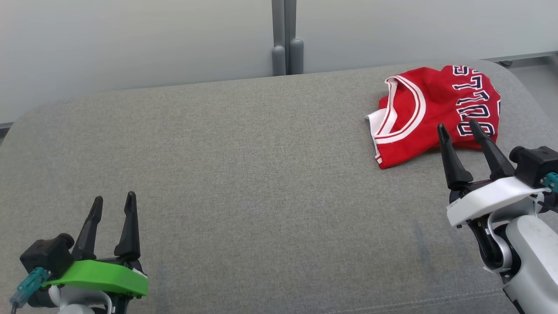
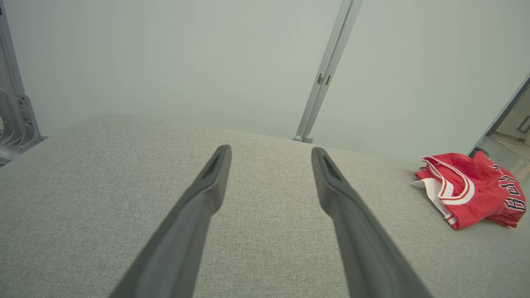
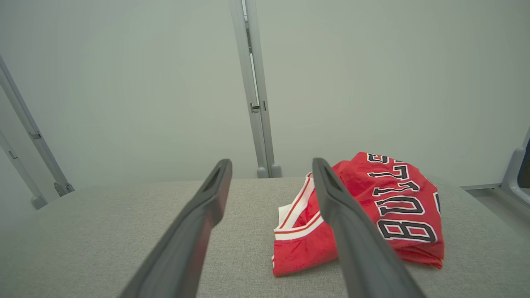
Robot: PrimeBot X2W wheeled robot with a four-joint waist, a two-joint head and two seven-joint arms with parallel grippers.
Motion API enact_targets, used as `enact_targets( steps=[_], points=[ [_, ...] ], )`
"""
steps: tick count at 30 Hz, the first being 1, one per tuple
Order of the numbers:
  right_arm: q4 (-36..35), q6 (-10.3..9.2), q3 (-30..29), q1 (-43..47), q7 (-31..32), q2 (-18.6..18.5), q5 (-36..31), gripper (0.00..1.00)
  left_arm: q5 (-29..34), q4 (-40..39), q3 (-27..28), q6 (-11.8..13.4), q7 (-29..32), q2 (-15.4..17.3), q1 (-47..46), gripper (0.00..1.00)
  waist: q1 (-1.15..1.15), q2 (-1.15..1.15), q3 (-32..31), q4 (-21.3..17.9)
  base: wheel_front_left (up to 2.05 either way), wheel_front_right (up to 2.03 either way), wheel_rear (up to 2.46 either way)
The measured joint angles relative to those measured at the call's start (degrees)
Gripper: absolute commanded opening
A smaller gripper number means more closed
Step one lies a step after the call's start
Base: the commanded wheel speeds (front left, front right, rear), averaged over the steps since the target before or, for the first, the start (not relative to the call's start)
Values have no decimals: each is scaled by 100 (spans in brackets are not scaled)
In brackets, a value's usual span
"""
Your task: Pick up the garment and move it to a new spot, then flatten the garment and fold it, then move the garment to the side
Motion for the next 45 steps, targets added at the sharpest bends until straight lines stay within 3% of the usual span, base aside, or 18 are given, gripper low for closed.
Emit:
enact_targets(
  steps=[12,34,35,45],
  points=[
    [-302,-46,-327,449,-1,127,-352,100,468,-25,51,123,0,48,13,100,0,0,-18,54,0,0,0],
    [-624,-51,-726,849,-1,361,-684,100,581,-45,52,122,0,-13,103,100,0,0,-1,70,0,0,0],
    [-606,-47,-724,853,0,371,-688,0,580,-24,47,122,0,-33,104,0,0,0,0,71,0,0,0],
    [-381,-21,-670,1154,52,625,-459,0,328,271,23,103,87,-245,246,0,0,0,1,72,0,0,0]
  ],
)
